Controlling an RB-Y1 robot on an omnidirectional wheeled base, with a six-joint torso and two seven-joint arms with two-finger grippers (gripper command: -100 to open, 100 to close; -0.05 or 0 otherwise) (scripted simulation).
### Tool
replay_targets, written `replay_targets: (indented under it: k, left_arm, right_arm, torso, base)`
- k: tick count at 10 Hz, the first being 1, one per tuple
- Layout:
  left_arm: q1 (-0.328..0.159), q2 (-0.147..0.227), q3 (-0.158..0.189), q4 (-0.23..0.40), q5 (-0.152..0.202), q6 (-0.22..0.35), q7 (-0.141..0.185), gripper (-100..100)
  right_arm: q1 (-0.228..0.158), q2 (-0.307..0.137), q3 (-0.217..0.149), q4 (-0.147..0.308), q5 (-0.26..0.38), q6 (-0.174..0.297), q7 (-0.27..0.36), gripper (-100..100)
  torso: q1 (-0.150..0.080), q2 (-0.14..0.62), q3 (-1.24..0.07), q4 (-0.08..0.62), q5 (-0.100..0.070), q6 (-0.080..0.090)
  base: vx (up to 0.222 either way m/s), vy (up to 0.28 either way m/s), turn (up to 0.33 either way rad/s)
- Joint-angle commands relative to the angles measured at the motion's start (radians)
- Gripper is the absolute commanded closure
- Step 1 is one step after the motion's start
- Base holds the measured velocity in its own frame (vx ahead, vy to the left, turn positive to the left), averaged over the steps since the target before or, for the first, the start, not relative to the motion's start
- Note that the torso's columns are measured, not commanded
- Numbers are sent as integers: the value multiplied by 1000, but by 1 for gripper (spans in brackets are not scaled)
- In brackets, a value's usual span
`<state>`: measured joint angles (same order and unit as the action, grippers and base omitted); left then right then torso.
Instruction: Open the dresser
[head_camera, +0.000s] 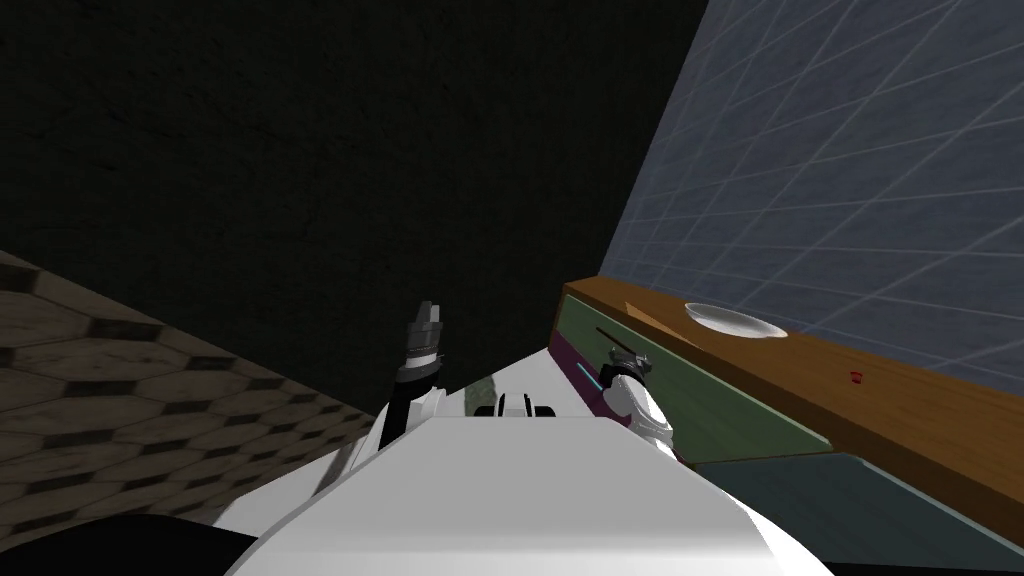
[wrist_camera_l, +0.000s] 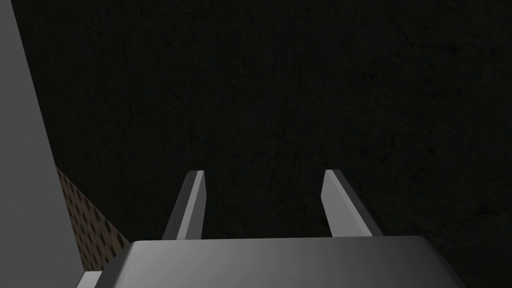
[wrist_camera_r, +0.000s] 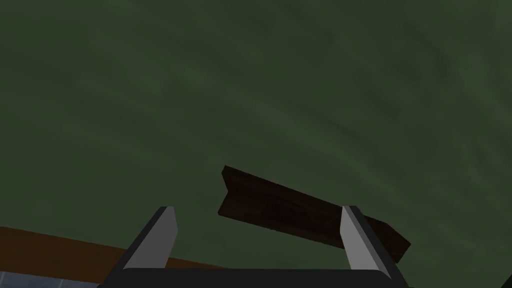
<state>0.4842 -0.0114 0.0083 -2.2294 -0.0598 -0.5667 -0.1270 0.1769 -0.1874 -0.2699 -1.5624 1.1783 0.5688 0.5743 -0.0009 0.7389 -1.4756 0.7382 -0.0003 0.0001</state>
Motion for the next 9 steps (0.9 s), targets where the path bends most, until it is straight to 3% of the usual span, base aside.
replay_targets:
  k: [1,2,3,5,6,9]
  left_arm:
    - [0,0,0,0,0,0,0,0]
    - [0,0,0,0,0,0,0,0]
    - [0,0,0,0,0,0,0,0]
    - [0,0,0,0,0,0,0,0]
    - [0,0,0,0,0,0,0,0]
    - [0,0,0,0,0,0,0,0]
  right_arm:
    - [-14,1,-4,54,62,42,4,-100]
    - [-22,-1,-7,85,91,77,16,-100]
    - [-22,-1,-7,92,104,77,16,-100]
    - [-37,-6,-11,157,167,141,36,-100]
    - [-37,-6,-11,164,181,141,36,-100]
    - [-56,-22,-17,253,275,223,62,-100]
  torso:
    - [1,0,0,0,0,0]
    - [1,0,0,0,0,0]
    - [1,-1,0,0,0,0]
    - [1,-2,-1,0,0,-2]
    - [1,-5,-2,-1,-1,-5]
    - [2,-10,-5,-1,-1,-11]
  base:
    - [51,32,45]
    - [60,35,73]
    - [48,36,51]
    - [66,44,90]
    - [49,29,25]
    - [69,49,68]
